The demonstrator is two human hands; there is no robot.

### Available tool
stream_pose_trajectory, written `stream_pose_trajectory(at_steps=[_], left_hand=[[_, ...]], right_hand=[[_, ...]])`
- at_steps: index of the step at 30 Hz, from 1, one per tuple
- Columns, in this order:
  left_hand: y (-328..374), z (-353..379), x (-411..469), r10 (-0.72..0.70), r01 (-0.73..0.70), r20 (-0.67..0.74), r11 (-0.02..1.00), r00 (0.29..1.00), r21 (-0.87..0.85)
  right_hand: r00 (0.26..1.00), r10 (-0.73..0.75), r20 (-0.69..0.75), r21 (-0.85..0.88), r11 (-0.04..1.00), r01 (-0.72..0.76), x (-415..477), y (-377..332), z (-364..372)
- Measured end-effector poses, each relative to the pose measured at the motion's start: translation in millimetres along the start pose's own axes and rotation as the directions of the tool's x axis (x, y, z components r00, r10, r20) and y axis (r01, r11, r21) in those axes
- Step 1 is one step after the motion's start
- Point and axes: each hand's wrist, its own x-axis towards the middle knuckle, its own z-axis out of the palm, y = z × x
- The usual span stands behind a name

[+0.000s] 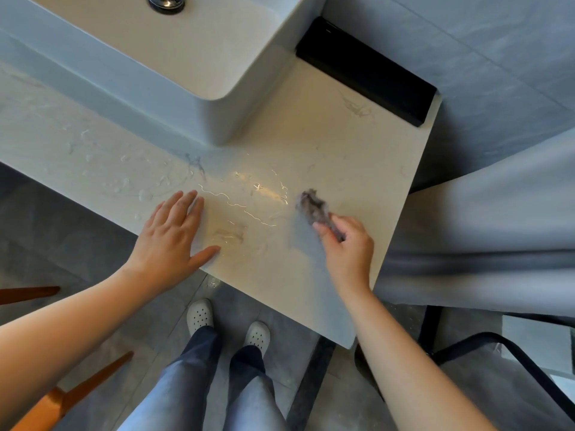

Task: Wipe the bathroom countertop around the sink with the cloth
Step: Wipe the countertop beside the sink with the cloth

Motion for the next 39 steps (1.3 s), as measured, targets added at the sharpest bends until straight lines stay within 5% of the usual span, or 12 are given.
stream_pose_trajectory(at_steps=[13,29,34,39], left_hand=[[-23.5,8.4,0.2,0.019,-0.018,0.010,0.993,1.000,-0.115],[-25.6,6.9,-0.5,0.058,-0.058,0.064,0.998,0.996,0.000],[-29.4,8.4,2.2,0.079,-0.080,0.054,0.996,0.995,0.027],[-30.8,8.6,2.2,0.085,-0.086,0.051,0.996,0.995,0.026]], right_hand=[[0.980,0.115,-0.163,-0.161,0.977,-0.142,75.4,16.2,38.1],[0.991,0.052,0.120,-0.036,0.998,-0.048,-26.9,-27.6,63.5],[0.995,-0.019,-0.095,-0.024,1.000,0.016,27.7,-52.1,42.2],[0.990,0.044,-0.136,-0.109,0.992,-0.060,96.7,-41.7,60.7]])
